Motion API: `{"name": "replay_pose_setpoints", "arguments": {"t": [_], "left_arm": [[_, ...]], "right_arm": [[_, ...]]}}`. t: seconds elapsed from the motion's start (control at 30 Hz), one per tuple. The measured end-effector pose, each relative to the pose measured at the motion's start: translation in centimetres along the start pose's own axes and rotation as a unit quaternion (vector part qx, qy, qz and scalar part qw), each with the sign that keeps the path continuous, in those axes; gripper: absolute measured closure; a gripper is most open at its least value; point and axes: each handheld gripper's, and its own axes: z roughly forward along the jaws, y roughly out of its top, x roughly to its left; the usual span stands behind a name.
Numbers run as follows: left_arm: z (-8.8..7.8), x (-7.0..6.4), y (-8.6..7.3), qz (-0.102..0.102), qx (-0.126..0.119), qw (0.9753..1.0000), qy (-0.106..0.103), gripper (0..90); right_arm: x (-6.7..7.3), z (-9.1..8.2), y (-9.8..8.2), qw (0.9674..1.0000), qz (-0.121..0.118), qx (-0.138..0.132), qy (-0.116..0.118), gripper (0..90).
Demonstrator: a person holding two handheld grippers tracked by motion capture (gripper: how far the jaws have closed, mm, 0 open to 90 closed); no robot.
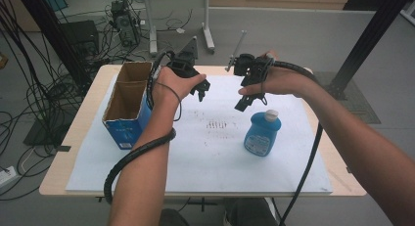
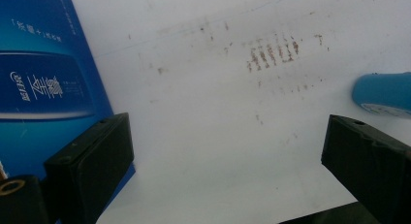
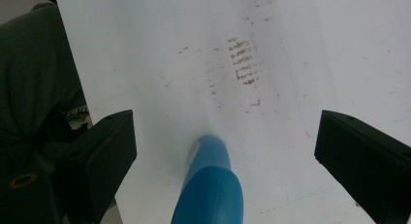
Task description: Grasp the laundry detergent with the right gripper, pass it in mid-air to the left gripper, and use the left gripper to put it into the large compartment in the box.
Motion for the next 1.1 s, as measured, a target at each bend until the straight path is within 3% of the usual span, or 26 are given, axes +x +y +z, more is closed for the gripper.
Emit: {"name": "replay_pose_setpoints", "arguments": {"t": [1.1], "left_arm": [[-0.9,-0.6,-0.2,0.003,-0.008,1.0000,0.004,5.0]], "right_arm": [[0.6,-2.1,-2.3,0.9998,0.009,-0.007,-0.017,7.8]]}}
